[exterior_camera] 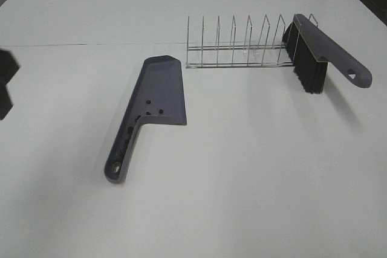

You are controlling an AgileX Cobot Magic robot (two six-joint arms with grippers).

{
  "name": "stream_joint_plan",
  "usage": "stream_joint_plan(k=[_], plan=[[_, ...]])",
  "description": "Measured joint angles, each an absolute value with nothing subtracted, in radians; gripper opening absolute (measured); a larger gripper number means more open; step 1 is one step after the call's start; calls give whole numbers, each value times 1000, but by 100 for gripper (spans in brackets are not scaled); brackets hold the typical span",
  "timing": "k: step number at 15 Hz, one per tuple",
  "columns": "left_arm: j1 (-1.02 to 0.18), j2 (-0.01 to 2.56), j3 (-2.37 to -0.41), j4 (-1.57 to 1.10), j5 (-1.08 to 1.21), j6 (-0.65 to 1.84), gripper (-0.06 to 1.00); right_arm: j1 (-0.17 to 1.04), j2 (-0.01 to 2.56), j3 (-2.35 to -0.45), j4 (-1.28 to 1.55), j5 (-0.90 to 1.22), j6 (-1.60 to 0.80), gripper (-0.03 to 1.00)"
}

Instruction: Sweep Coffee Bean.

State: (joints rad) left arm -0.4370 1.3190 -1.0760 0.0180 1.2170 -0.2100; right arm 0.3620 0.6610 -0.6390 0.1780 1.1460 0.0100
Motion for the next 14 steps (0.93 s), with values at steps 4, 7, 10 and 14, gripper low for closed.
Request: stream_joint_plan(k=[4, 7, 10, 14], plan=[[-437, 917, -739, 18, 1189, -205, 56, 362, 502, -546, 176, 1105, -101, 74], [-437, 566, -561, 18, 1190, -176, 56, 362, 437, -513, 176, 1079, -145, 74], [-437, 234, -541, 36, 1139, -118, 56, 362, 433, -509, 176, 1078, -146, 74], [-437, 22, -532, 41, 1119, 21, 56, 362, 432, -508, 176, 1078, -157, 74]])
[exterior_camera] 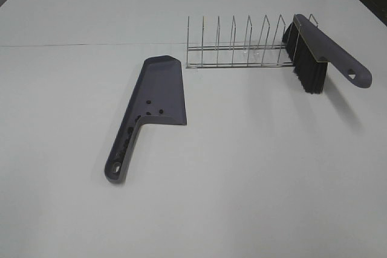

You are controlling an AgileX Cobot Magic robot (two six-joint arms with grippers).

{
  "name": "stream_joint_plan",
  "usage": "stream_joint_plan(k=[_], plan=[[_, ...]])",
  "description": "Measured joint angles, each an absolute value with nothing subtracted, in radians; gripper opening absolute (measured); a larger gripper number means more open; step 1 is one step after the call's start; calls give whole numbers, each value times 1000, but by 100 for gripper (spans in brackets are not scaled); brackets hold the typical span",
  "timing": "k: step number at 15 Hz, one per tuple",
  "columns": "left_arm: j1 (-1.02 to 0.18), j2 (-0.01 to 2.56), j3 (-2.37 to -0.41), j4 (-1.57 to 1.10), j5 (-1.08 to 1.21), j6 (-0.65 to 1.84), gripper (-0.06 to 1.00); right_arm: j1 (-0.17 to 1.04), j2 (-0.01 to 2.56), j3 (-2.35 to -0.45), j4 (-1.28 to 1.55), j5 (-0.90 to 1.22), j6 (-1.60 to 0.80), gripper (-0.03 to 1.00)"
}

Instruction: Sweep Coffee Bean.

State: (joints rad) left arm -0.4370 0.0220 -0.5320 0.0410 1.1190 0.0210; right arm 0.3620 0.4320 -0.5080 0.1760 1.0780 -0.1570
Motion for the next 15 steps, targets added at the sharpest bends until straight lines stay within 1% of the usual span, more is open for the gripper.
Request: stream_joint_plan(k=[3, 8, 15], plan=[[-438, -4, -498, 7, 1067, 50, 56, 362, 430, -507, 176, 1078, -171, 74], [-438, -6, -498, -53, 1066, 125, 56, 362, 428, -507, 154, 1078, -179, 74], [-438, -6, -498, -63, 1066, 132, 56, 362, 428, -507, 146, 1078, -187, 74]])
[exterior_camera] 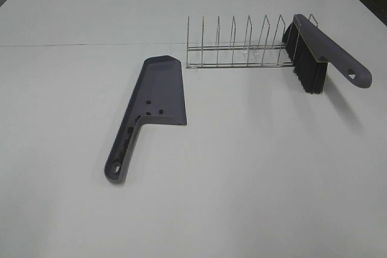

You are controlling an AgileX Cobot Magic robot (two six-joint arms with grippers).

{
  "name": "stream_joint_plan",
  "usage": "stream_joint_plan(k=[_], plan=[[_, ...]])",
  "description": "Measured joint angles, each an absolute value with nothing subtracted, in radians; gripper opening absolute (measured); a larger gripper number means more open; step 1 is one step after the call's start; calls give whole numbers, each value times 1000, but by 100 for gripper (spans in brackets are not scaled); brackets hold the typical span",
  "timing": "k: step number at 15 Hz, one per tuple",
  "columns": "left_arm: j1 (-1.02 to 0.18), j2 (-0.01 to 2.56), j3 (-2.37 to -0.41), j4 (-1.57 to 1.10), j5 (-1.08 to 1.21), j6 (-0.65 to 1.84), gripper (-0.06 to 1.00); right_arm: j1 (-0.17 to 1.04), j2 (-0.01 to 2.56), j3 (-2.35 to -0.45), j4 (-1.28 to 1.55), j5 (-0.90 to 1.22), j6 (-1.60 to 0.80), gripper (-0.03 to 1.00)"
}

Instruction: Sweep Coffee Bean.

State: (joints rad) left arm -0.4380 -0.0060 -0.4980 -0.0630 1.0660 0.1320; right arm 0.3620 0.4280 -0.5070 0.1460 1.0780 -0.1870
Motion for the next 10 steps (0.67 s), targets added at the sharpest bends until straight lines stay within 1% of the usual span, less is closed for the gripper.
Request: stream_joint_plan(k=[7, 8, 9, 10], plan=[[-438, -6, -498, -63, 1066, 132, 56, 362, 428, -507, 147, 1078, -187, 74], [-421, -6, -498, -63, 1066, 132, 56, 352, 428, -507, 148, 1078, -187, 74], [-378, -6, -498, -64, 1066, 132, 56, 319, 426, -507, 153, 1078, -187, 74], [-307, -6, -498, -64, 1066, 132, 56, 267, 420, -507, 153, 1078, -187, 74]])
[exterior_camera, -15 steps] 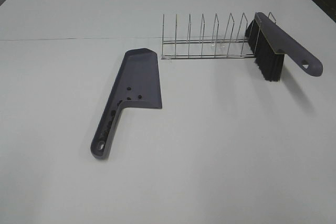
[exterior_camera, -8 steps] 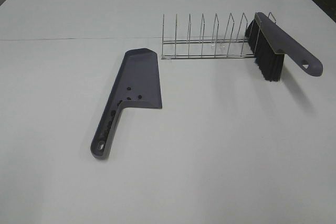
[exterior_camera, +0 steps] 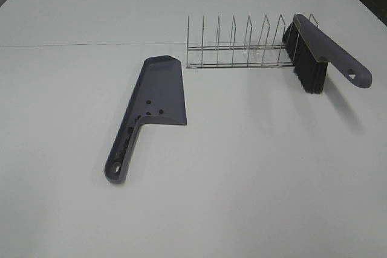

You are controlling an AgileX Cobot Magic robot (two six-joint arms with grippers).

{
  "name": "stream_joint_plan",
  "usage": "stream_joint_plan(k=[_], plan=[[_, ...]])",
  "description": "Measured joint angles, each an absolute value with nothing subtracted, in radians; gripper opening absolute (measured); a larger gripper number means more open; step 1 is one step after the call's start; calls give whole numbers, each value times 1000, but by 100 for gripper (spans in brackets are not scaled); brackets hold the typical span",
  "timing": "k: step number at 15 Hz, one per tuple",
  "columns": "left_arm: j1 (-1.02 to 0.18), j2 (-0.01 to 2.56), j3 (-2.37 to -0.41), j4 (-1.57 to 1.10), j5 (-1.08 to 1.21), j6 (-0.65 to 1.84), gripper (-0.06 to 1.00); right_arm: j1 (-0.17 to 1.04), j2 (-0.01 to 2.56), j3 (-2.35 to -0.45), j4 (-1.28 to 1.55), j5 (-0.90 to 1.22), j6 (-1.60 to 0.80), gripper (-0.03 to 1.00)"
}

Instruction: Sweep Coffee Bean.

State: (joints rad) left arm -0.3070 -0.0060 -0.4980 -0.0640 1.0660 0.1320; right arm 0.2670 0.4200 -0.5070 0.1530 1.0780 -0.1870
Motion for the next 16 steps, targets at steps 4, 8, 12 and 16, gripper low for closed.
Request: stream_joint_plan(k=[4, 8, 12, 16], plan=[[-84, -6, -498, -64, 1066, 132, 56, 21, 262, -507, 153, 1077, -187, 74], [-76, -6, -498, -64, 1066, 132, 56, -65, 29, -507, 158, 1077, -187, 74], [-76, -6, -498, -64, 1066, 132, 56, -65, -5, -507, 164, 1077, -187, 74], [-76, -6, -498, -64, 1066, 132, 56, -65, -5, -507, 165, 1077, -187, 74]])
